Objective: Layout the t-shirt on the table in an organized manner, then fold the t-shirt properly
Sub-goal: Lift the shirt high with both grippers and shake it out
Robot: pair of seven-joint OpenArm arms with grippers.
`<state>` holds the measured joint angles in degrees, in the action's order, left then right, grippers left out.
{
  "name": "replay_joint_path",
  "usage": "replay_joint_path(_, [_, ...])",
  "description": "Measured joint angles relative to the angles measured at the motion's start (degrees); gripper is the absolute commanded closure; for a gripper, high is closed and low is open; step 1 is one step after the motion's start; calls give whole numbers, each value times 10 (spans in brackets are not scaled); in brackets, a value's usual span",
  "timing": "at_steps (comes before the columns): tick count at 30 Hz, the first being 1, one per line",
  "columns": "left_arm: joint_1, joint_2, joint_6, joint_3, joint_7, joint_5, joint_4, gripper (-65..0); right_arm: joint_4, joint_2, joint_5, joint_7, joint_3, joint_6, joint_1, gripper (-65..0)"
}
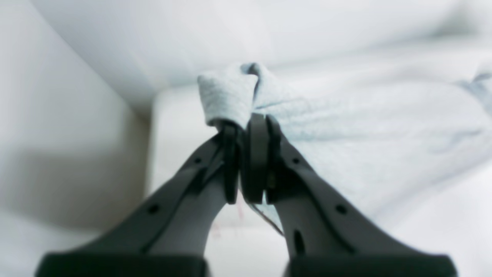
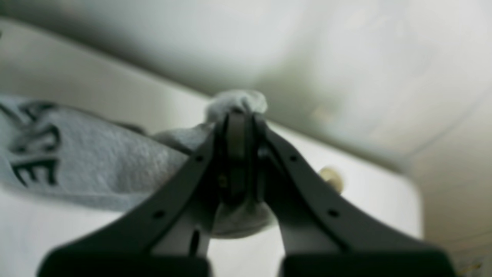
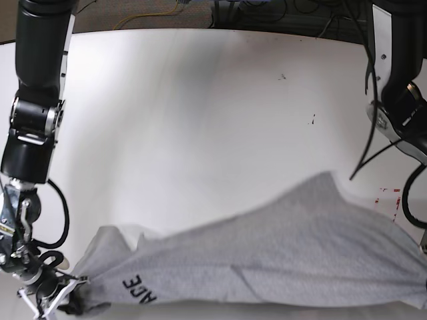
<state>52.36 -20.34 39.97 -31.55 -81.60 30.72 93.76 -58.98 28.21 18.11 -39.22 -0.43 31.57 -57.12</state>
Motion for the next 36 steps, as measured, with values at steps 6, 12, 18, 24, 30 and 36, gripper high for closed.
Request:
replay_joint_path(6, [105,-17,0,22,3,5,-8,-6,-2,25,4,-38,0,26,-77,0])
replay_joint_path(12, [165,-23,0,24,6,7,-55,-6,-5,56,11,-60,1,37,-124,0])
replay_joint_path(18, [154,-49,0,22,1,15,-86,-6,-7,87,17,-59,5,43,-113,0])
replay_joint_path(24, [99,-56,0,19,3,11,-80,-6,-7,84,13,-71,32,43,-50,0])
replay_joint_path(30, [81,-48,0,7,-11,13,-77,-6,-5,77,11,-83,78,62,-4,0])
replay_joint_path(36, [85,-52,0,1,2,15,-73,-6,-6,79,9,-73,80,61,-9,0])
